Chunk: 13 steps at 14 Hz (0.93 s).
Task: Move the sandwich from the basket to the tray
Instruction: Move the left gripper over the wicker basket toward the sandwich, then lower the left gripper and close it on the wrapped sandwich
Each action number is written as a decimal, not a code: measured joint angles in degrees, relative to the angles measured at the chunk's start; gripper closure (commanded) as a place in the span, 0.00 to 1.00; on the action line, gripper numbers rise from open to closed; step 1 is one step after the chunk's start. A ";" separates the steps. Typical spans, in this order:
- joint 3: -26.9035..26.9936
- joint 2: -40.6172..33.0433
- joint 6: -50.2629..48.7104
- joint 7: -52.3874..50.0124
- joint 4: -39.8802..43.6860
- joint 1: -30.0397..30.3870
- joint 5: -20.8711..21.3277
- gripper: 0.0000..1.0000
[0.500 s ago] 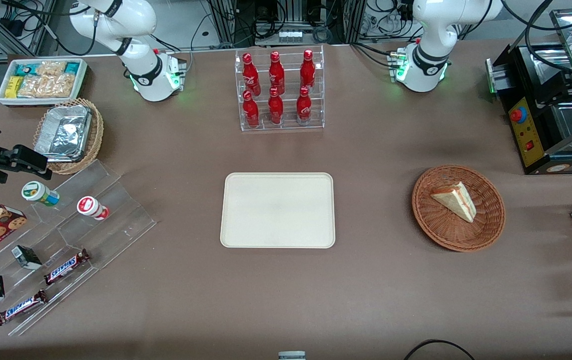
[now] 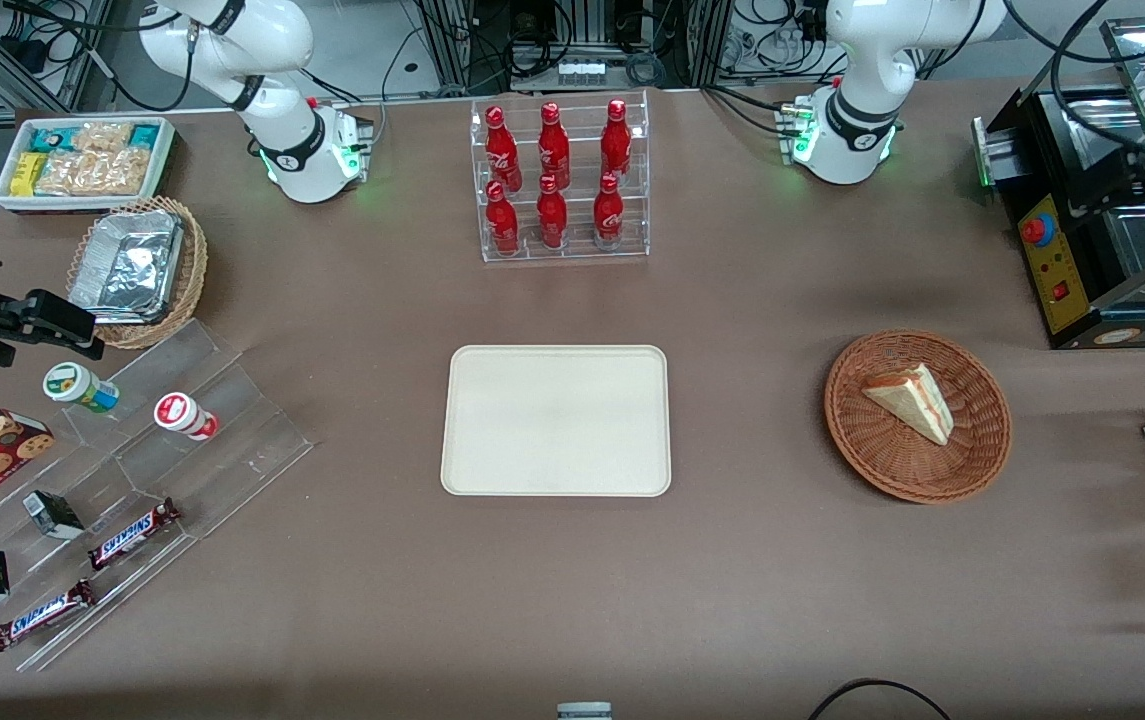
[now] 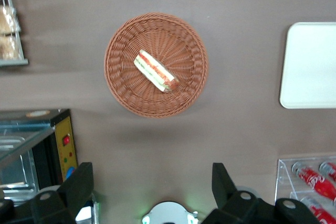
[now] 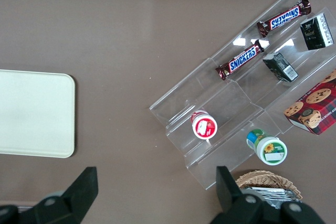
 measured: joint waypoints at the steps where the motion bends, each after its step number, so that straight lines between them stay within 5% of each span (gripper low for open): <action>1: 0.22 1.39 0.30 -2.64 -0.18 0.09 0.09 0.00; 8: 0.32 7.96 18.41 -30.27 -12.51 0.14 0.25 0.00; 13: 0.08 8.78 36.00 -40.49 -26.35 -0.14 0.27 0.00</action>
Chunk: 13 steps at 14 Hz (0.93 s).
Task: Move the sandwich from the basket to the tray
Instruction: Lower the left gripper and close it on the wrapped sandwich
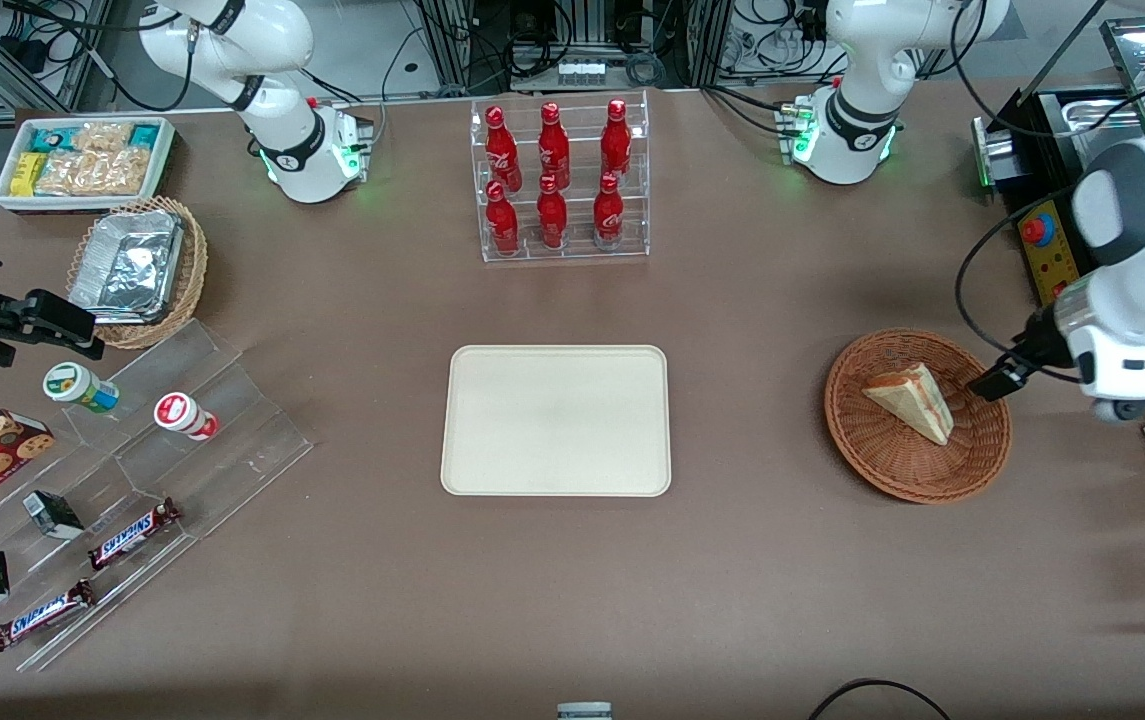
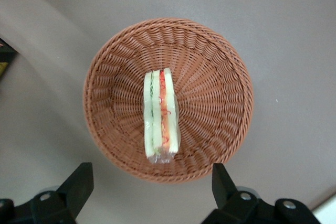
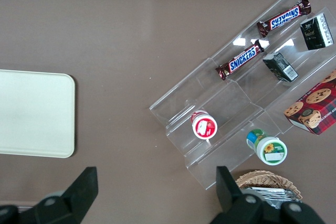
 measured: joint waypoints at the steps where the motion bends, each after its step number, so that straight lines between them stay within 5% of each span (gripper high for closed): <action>1: -0.02 0.09 2.98 -0.92 -2.37 -0.01 0.00 0.00; 13: -0.42 5.73 21.09 -8.09 -12.03 -1.93 0.00 0.00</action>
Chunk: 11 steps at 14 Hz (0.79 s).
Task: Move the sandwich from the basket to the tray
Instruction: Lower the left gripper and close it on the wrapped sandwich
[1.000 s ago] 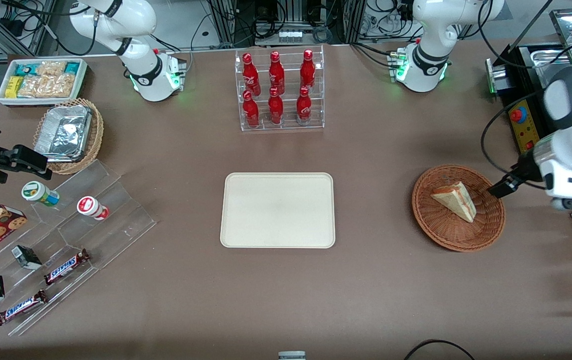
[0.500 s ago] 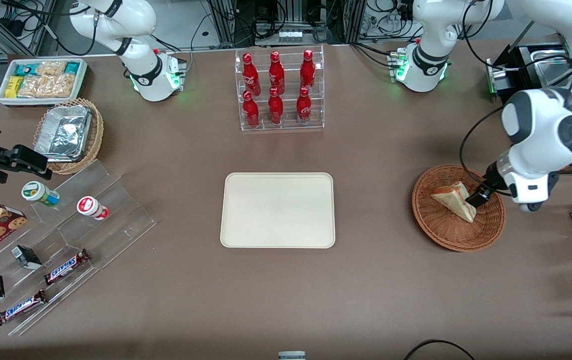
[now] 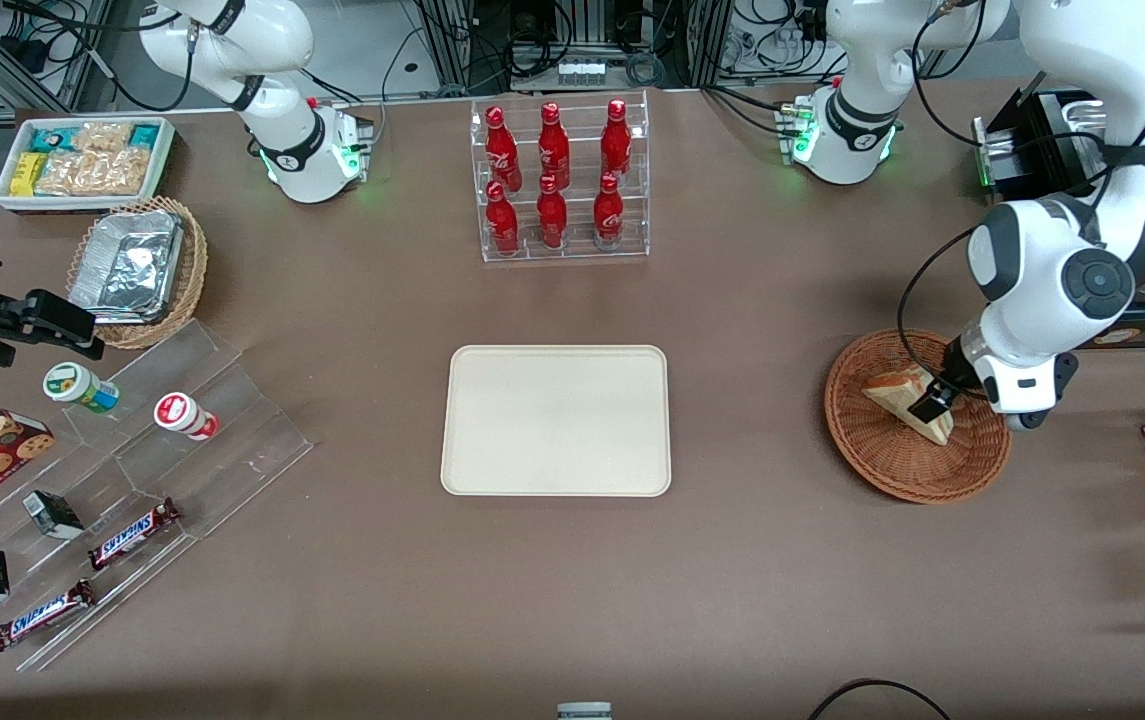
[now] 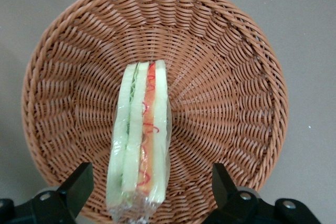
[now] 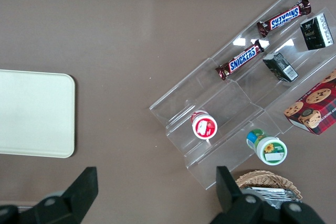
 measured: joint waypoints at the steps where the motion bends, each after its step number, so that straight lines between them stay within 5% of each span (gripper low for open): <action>1: 0.00 0.72 0.65 -0.07 -0.08 -0.09 0.00 0.00; 4: -0.01 2.97 3.69 -0.35 -0.60 -0.37 0.00 0.01; 8: 0.01 4.55 4.70 -0.90 -0.96 -0.36 0.00 0.67; 11: 0.01 4.05 3.00 -1.32 -0.87 -0.36 0.00 0.88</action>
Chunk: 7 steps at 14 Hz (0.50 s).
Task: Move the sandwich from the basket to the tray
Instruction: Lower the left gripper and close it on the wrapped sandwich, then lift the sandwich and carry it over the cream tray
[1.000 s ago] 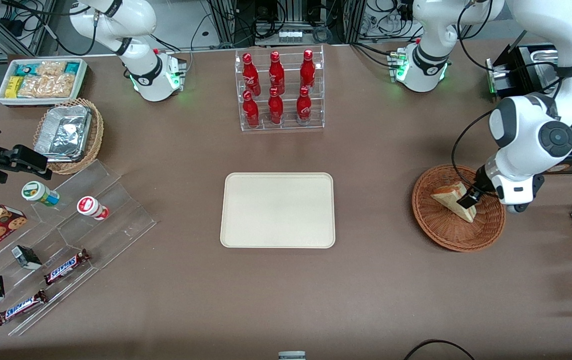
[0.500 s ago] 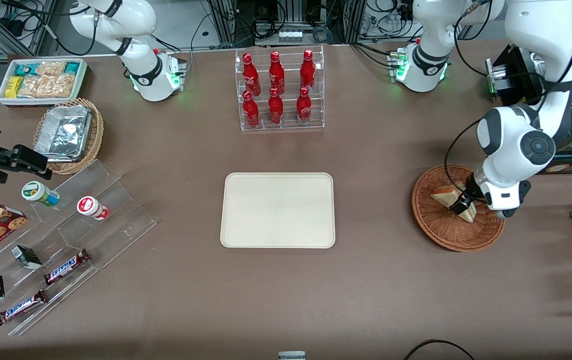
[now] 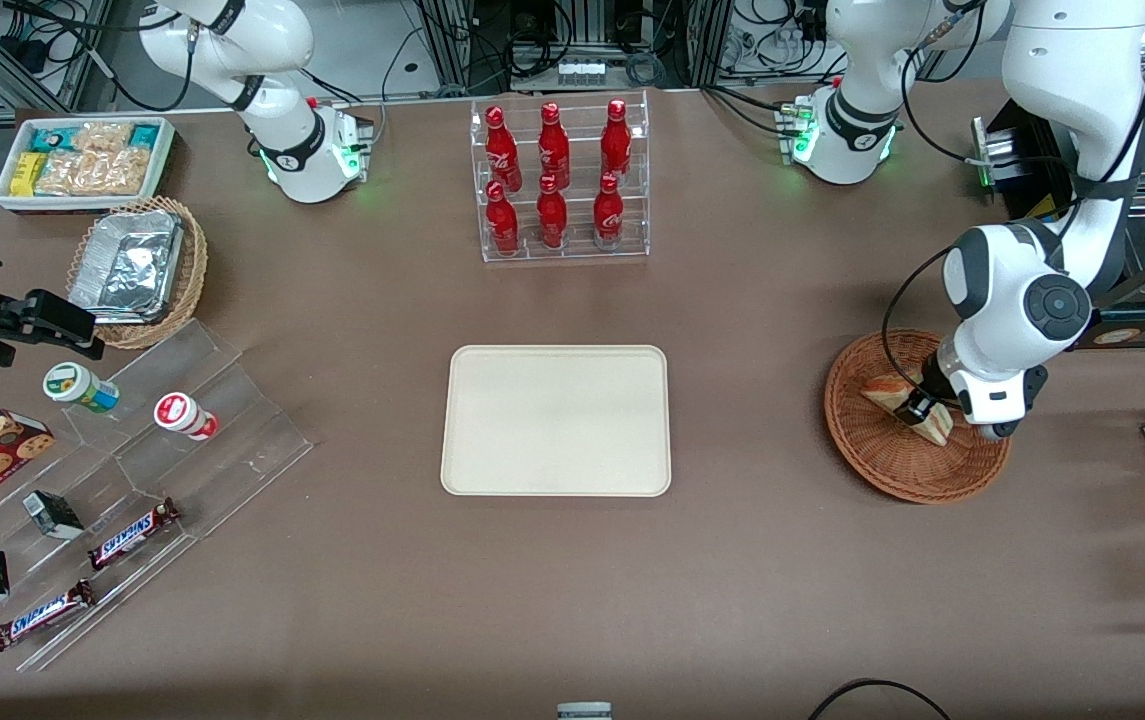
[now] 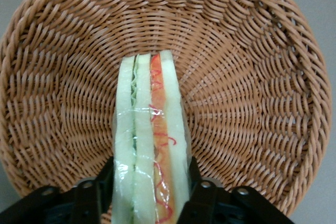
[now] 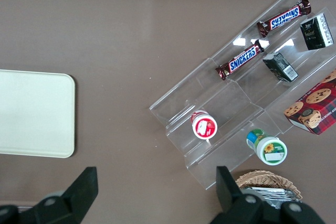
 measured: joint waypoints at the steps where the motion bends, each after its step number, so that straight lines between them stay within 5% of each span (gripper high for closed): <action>1: 0.00 -0.57 -1.21 0.00 0.16 0.00 0.00 0.88; 7: -0.45 -7.63 -12.93 0.01 1.79 -2.06 3.57 0.88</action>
